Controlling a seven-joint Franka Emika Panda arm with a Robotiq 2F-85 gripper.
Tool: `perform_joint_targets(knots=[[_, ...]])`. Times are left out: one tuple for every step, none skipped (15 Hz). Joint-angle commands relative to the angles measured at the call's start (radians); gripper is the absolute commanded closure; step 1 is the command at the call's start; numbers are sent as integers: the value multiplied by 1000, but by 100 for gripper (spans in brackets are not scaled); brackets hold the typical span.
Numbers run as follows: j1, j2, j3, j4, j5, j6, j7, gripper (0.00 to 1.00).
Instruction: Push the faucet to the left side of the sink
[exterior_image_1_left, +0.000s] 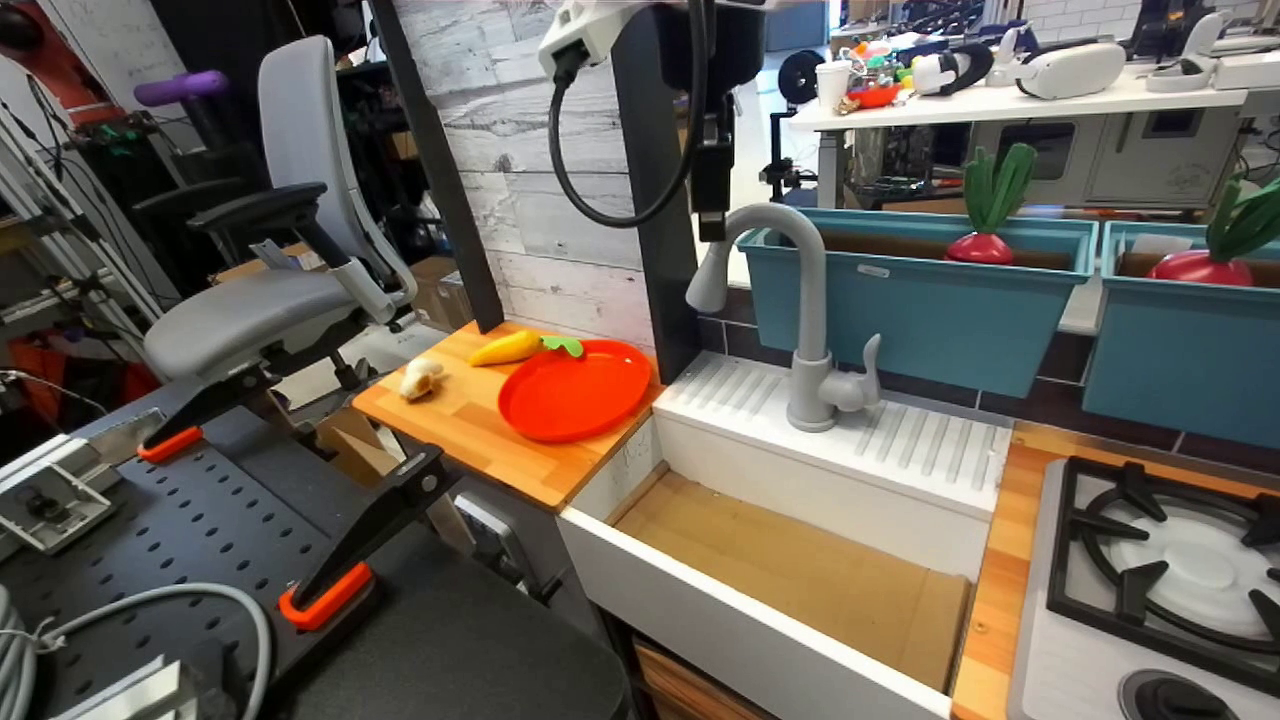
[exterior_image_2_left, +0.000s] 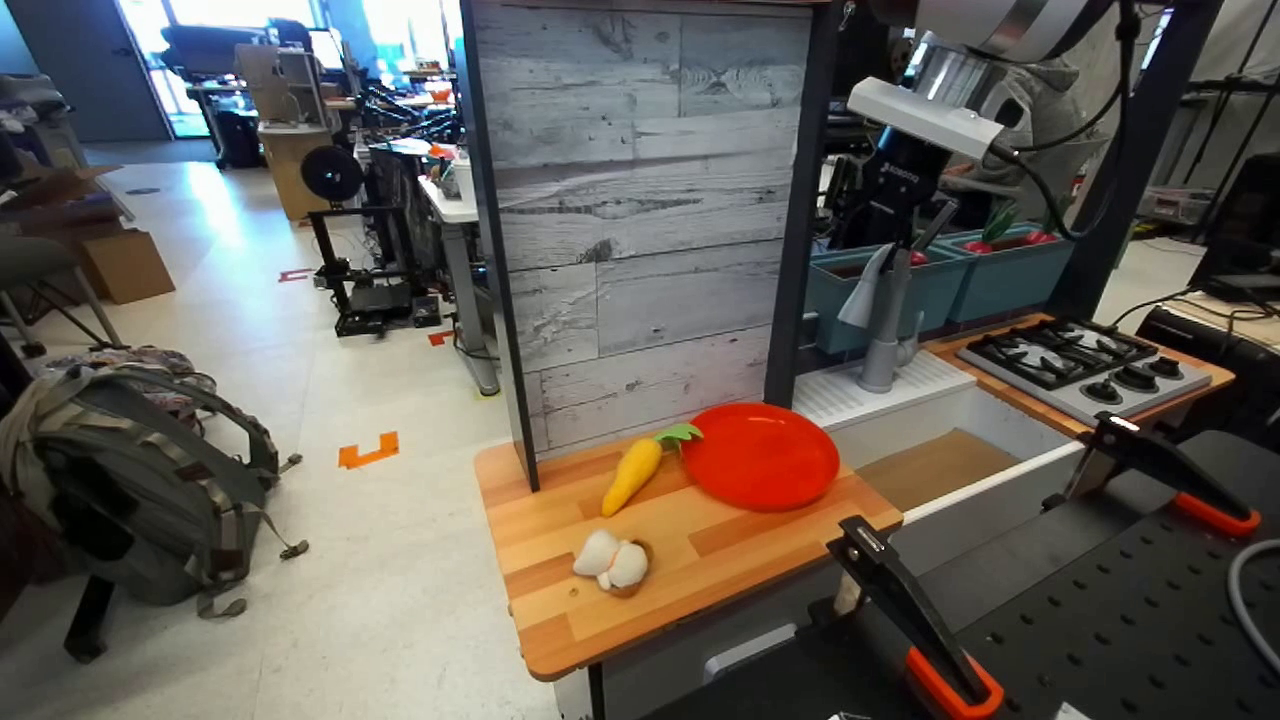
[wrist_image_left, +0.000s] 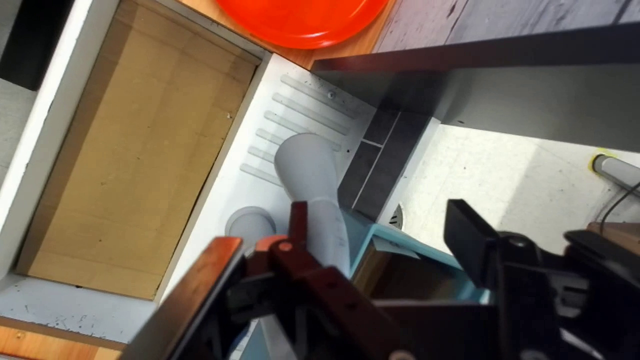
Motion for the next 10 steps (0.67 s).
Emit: perform_joint_targets(knots=[[5, -63, 27, -16, 25, 16, -20, 1], [8, -77, 32, -23, 25, 25, -25, 0], [9, -94, 39, -34, 27, 35, -33, 0], [15, -112, 38, -45, 22, 38, -29, 0], [18, -136, 37, -60, 21, 30, -23, 0], [19, -160, 38, -75, 20, 18, -26, 0], [23, -189, 34, -101, 15, 16, -28, 0], [29, -218, 26, -130, 4, 16, -27, 0], [31, -245, 22, -155, -2, 14, -31, 0], [29, -276, 18, -187, 0, 14, -33, 0]])
